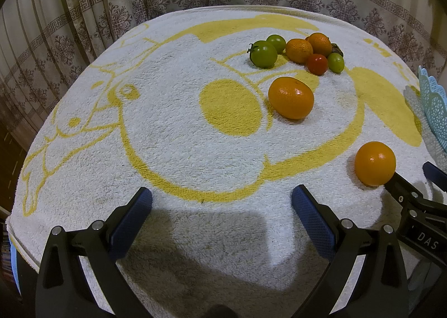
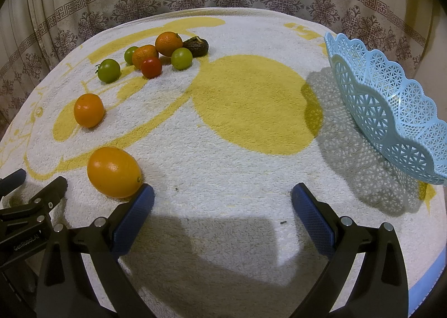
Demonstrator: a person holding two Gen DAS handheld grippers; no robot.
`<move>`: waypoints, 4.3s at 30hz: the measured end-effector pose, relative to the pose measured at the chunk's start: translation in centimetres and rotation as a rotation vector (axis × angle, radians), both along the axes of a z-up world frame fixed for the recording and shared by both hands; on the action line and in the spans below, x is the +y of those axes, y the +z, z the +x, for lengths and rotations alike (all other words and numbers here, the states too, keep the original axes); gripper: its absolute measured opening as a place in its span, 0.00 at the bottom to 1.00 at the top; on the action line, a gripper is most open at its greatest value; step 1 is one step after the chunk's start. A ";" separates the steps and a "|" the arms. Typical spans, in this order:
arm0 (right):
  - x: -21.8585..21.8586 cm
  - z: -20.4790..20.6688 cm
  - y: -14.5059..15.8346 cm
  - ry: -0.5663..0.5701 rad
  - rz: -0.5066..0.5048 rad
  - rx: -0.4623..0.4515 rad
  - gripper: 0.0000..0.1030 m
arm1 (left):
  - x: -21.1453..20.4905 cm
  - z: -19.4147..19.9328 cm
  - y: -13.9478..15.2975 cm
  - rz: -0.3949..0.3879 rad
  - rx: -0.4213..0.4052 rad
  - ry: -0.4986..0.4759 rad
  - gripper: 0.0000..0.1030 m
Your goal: Organize fruits
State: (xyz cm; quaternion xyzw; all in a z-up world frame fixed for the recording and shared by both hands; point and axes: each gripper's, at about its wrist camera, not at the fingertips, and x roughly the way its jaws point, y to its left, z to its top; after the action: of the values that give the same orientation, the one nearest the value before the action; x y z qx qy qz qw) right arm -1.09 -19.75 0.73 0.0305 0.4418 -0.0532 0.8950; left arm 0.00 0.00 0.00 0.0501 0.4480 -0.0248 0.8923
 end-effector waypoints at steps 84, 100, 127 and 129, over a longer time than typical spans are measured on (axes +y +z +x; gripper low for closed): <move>2.9 -0.2 2.4 0.229 0.160 -0.059 0.92 | 2.6 0.8 2.6 -0.042 -0.058 0.073 0.95; 3.8 1.1 1.9 0.281 0.203 -0.032 0.42 | 1.7 2.7 3.4 -0.066 -0.057 0.037 0.95; 1.4 0.9 2.1 0.210 0.203 -0.058 0.42 | -4.5 6.6 1.6 -0.135 -0.024 -0.190 0.43; 1.3 0.8 2.2 0.209 0.202 -0.061 0.42 | -4.6 6.4 1.7 -0.131 -0.033 -0.198 0.41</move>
State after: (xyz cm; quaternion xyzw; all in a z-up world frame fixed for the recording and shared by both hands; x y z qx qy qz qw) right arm -0.25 -18.43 2.97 0.0758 0.4182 0.0861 0.9011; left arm 6.36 -4.64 1.73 0.0362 0.4235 -0.1411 0.8941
